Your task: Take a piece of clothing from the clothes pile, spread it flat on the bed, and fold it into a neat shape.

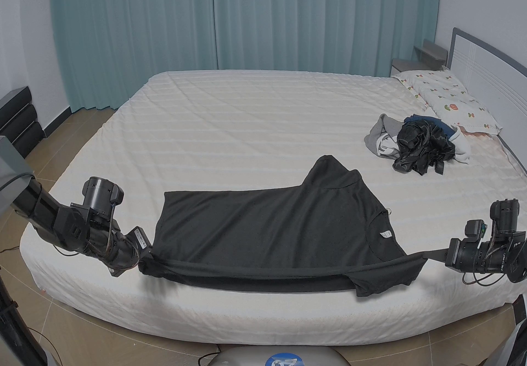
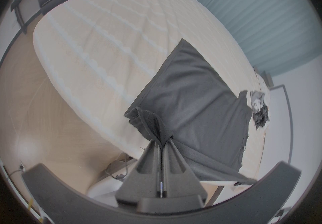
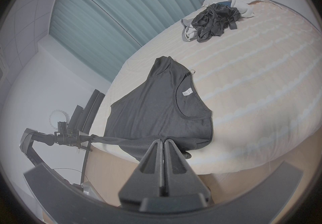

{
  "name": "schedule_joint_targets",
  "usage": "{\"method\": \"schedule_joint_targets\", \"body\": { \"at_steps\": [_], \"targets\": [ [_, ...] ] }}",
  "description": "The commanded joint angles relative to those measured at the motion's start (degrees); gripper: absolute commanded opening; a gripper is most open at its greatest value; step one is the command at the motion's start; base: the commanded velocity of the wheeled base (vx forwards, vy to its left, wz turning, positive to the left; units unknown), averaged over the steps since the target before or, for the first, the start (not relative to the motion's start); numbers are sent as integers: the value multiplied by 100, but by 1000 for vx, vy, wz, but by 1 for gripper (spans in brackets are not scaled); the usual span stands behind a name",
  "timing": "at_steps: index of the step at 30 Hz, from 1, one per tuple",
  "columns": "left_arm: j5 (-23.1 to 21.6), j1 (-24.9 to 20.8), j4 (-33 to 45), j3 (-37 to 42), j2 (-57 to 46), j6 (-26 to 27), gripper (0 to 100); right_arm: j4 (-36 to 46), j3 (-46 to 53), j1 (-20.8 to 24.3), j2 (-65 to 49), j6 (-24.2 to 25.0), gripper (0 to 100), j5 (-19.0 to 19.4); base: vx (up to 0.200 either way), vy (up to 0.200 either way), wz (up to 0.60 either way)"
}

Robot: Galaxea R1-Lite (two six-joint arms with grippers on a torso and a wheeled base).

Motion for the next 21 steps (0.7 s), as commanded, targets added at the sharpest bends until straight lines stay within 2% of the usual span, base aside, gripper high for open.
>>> {"method": "schedule_joint_targets", "body": {
  "at_steps": [1, 7, 17, 21],
  "targets": [
    [-6, 88, -10, -404, 401, -202, 0, 6, -316, 36, 392, 73, 0, -13, 0, 0, 0],
    [-6, 167, -19, -624, 638, -396, 0, -11, -667, 80, 726, 284, 0, -22, 0, 0, 0],
    [-15, 167, -63, -949, 1034, -413, 0, -29, -1168, 159, 1456, 328, 0, -22, 0, 0, 0],
    [-15, 158, -45, -1178, 1157, -580, 0, -29, -1379, 194, 1640, 337, 0, -30, 0, 0, 0]
  ]
}}
